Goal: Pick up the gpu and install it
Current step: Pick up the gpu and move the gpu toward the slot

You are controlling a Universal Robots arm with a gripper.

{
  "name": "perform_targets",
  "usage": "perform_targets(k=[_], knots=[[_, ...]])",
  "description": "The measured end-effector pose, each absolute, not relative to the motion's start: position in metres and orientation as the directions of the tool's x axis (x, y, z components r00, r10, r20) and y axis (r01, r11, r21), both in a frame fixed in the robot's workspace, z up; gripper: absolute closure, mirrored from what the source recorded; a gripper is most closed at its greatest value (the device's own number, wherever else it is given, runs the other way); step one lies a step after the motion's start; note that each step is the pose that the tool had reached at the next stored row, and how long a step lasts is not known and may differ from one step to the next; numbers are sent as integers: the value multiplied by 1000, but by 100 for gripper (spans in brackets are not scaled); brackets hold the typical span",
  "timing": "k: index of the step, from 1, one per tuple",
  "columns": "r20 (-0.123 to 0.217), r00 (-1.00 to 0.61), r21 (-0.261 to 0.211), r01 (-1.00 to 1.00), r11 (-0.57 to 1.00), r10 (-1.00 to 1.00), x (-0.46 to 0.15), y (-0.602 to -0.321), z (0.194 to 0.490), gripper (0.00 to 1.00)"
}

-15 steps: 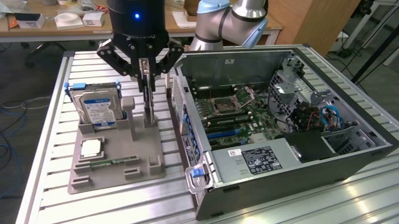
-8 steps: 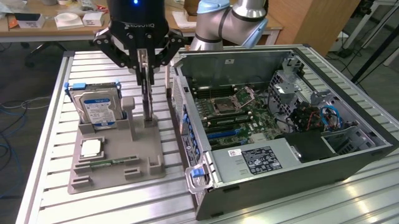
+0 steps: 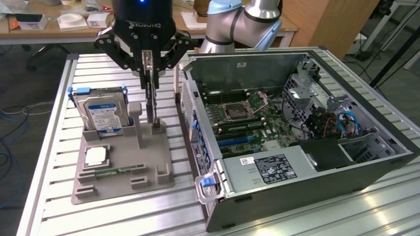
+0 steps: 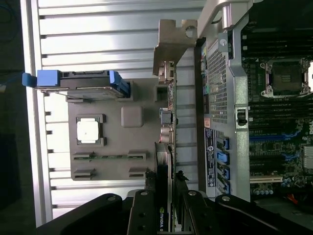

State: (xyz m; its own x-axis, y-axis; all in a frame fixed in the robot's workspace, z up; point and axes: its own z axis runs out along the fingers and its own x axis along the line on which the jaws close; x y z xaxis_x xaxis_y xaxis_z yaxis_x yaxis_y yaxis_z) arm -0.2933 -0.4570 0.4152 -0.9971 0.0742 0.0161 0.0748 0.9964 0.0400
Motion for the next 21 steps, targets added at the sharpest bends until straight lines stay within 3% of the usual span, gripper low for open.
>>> perform_targets(k=[21], knots=[[19,-998,41,68,997,67,-240,-457,415,74]])
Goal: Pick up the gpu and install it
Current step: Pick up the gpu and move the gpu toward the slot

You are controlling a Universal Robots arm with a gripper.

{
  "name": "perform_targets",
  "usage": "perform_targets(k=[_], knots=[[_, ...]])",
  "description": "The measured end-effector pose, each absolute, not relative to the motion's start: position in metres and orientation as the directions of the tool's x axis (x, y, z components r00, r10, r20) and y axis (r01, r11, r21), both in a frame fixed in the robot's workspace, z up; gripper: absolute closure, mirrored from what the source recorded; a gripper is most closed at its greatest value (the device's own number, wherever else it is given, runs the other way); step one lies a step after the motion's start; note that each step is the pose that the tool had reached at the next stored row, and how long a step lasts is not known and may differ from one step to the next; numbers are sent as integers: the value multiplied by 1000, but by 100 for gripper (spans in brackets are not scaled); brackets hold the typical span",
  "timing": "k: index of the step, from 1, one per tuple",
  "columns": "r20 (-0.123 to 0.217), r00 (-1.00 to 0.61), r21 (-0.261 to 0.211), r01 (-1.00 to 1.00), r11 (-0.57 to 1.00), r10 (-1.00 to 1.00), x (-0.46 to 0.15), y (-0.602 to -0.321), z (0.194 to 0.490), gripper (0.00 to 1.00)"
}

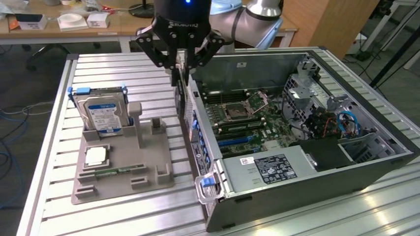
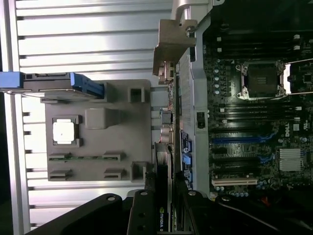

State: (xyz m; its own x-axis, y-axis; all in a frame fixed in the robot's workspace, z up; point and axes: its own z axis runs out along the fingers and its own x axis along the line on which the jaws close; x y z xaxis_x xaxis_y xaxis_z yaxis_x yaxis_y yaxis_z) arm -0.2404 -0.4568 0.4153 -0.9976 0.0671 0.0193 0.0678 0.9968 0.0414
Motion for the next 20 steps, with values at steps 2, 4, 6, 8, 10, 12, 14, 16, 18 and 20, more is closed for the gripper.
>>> perform_targets(k=[2,4,6,8,10,12,14,16,18,20], knots=[[19,-998,41,66,997,66,-235,-457,415,74],[19,-998,42,64,997,63,-230,-456,415,74],[19,-998,42,62,997,61,-225,-456,415,74],[19,-998,42,59,997,58,-220,-456,415,74],[19,-998,42,57,998,56,-216,-456,415,74],[19,-998,42,54,998,54,-212,-455,415,74],[19,-998,42,52,998,52,-207,-455,415,74],[19,-999,42,50,998,49,-203,-455,415,74],[19,-999,42,47,998,46,-198,-455,415,74],[19,-999,42,43,998,42,-193,-455,415,74]])
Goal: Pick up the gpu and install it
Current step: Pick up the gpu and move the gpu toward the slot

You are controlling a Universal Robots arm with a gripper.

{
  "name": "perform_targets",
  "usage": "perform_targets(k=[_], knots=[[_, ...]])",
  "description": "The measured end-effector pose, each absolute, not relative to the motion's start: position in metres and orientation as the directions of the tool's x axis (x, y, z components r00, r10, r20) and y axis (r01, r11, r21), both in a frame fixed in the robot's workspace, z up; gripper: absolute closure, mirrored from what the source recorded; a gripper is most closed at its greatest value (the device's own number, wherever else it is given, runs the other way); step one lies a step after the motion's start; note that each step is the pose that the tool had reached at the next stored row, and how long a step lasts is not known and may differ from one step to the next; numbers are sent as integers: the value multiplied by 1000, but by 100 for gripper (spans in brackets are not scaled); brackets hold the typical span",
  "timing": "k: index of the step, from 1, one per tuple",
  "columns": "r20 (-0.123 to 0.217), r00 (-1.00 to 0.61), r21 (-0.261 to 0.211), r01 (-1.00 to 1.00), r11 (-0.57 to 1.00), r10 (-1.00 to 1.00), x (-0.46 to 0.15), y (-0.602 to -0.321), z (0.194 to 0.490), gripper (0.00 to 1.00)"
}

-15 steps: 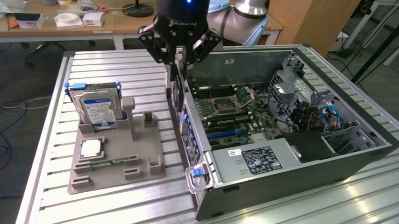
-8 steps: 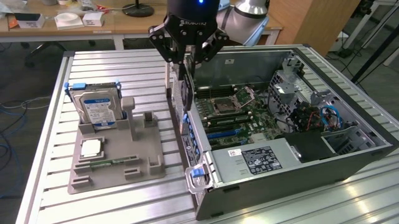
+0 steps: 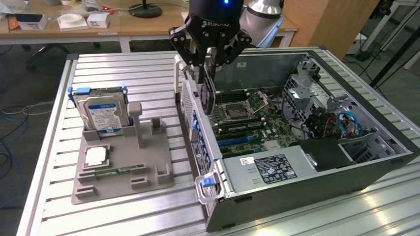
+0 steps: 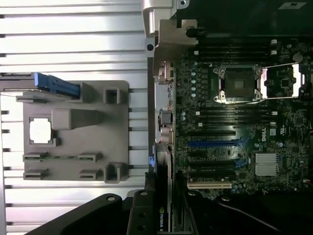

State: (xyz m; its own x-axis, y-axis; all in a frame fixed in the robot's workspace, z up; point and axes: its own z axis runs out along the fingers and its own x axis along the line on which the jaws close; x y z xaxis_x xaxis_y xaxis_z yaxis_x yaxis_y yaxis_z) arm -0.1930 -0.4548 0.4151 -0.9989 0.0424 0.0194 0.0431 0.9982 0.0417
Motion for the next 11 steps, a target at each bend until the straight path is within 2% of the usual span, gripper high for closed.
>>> perform_targets(k=[11], knots=[[17,-999,42,30,999,30,-186,-454,414,74]])
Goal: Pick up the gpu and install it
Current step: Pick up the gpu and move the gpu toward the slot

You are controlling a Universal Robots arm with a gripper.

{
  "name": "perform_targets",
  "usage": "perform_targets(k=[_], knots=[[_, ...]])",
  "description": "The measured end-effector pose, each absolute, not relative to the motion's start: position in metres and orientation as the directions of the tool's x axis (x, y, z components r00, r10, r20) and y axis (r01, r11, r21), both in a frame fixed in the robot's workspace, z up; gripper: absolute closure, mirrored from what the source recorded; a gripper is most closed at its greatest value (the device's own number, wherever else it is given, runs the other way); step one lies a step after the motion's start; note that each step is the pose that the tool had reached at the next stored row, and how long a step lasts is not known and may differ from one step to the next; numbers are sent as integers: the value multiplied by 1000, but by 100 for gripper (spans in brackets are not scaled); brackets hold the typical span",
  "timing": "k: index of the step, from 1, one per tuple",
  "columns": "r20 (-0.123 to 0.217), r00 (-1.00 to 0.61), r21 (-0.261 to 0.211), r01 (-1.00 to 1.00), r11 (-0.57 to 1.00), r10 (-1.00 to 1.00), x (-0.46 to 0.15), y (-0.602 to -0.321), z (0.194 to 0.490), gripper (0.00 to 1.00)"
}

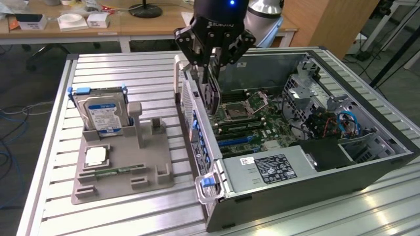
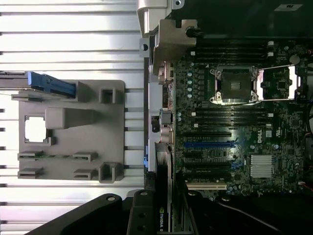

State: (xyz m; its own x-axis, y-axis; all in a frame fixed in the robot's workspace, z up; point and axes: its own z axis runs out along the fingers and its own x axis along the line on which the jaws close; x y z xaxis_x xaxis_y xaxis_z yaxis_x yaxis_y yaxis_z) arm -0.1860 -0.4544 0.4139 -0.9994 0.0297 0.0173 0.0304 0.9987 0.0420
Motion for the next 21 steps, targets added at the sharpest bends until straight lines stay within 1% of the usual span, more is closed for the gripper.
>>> perform_targets(k=[15,16,21], knots=[[17,-1000,42,23,999,22,-174,-453,413,74],[17,-1000,42,23,999,22,-156,-446,413,74],[17,-1000,42,23,999,22,-156,-446,413,74]])
